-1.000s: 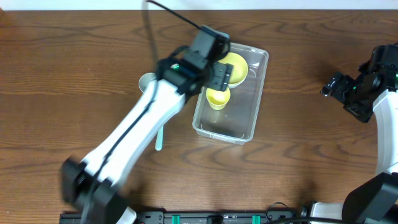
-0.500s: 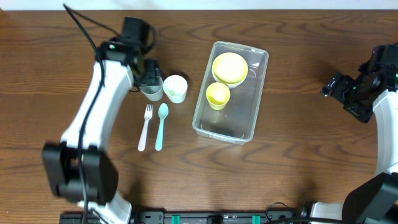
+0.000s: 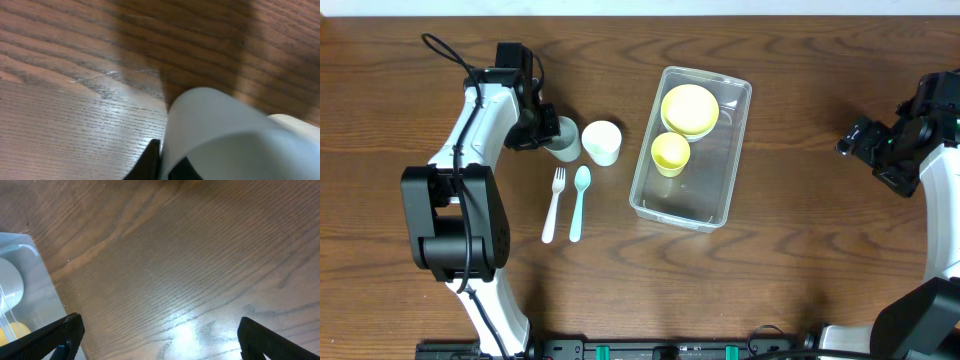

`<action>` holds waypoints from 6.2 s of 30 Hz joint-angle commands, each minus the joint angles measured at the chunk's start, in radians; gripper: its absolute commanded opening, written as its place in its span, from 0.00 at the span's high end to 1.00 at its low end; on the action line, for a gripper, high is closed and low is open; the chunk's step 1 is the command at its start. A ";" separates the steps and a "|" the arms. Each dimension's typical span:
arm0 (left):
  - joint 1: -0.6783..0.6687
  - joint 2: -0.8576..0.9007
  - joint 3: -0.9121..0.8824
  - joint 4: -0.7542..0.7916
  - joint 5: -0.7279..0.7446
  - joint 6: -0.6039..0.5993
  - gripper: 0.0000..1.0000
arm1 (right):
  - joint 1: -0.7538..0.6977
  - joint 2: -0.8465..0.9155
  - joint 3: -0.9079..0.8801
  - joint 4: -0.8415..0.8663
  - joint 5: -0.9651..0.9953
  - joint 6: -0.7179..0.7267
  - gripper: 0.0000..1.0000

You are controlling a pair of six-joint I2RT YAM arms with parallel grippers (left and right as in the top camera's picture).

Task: Pack container
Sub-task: 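Move the left gripper to the grey cup and grasp it, then carry the grey cup and set it in the container, then move the left gripper to the white cup and grasp it, then carry the white cup and set it in the container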

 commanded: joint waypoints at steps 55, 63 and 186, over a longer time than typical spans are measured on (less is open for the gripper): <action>-0.715 0.046 0.241 0.049 -0.129 -0.003 0.66 | -0.005 -0.002 -0.002 0.000 0.003 -0.008 0.01; -0.681 -0.188 0.363 -0.119 -0.154 -0.003 0.40 | -0.006 -0.002 -0.002 0.000 0.003 -0.008 0.01; -0.532 -0.189 -0.101 -0.142 -0.354 -0.168 0.88 | -0.005 -0.001 -0.002 0.000 0.003 -0.008 0.01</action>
